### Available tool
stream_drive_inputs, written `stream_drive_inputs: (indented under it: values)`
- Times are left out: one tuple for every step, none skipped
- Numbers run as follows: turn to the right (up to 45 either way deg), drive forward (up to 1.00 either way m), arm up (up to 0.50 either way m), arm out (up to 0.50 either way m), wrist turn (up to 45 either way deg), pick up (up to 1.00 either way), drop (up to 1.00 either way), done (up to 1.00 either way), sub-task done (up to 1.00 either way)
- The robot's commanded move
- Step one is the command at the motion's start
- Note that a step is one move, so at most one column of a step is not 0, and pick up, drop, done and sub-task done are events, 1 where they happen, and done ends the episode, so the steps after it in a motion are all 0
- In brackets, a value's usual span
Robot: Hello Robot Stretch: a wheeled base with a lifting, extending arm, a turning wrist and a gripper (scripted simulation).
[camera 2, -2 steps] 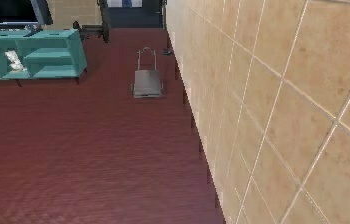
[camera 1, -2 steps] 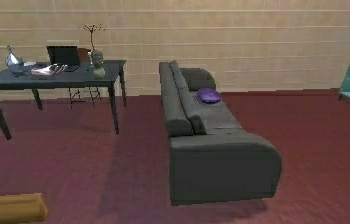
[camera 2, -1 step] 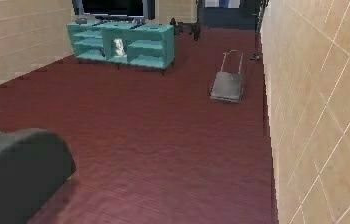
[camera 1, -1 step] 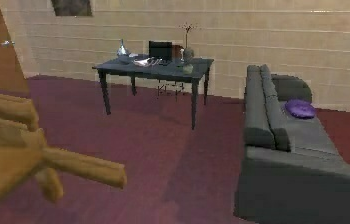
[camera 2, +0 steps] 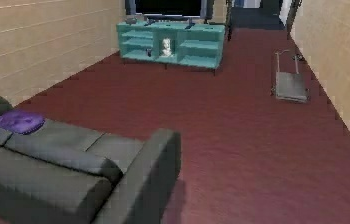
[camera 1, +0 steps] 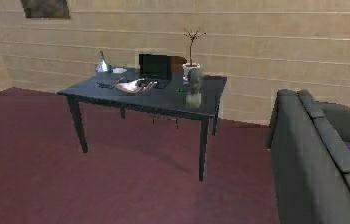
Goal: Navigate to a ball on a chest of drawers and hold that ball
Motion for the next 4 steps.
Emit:
stream_drive_inputs:
  values:
    - [-18.0, 0.00, 0.00, 0.00, 0.0, 0.00, 0.00, 0.00, 0.00]
    - [0.0, 0.40, 0.00, 0.00, 0.0, 0.00, 0.00, 0.00, 0.00]
    - [-45.0, 0.00, 0.00, 0.00, 0.0, 0.00, 0.00, 0.00, 0.00]
    - [-6.0, 0.00, 0.00, 0.00, 0.0, 0.00, 0.00, 0.00, 0.00]
